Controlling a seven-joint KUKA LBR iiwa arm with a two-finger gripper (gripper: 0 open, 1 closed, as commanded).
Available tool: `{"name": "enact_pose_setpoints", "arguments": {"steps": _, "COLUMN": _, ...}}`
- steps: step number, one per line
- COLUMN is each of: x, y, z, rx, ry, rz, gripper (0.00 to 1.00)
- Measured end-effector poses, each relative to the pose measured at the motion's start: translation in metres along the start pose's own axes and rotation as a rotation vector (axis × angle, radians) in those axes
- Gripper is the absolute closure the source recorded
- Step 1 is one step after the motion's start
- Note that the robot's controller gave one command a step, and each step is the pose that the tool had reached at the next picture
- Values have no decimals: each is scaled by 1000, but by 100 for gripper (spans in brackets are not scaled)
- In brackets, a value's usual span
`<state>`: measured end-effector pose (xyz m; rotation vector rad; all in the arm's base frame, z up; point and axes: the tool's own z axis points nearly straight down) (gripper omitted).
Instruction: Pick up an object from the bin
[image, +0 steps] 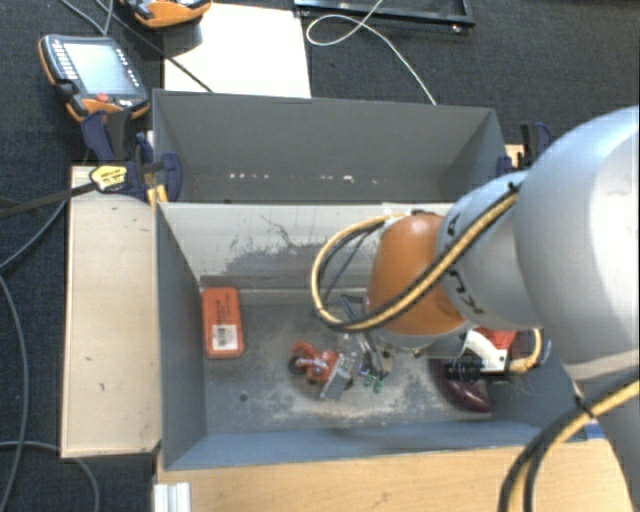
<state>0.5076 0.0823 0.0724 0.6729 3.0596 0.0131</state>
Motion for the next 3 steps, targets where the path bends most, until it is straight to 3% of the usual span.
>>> {"name": "enact_pose_setpoints", "arguments": {"steps": 1, "x": 1, "y": -13, "z": -3, "rx": 0, "ry": -1, "rz": 0, "gripper": 100}}
{"name": "enact_pose_setpoints", "arguments": {"steps": 3, "x": -5, "y": -10, "z": -1, "rx": -4, "ry": -5, "rz": 15, "gripper": 100}}
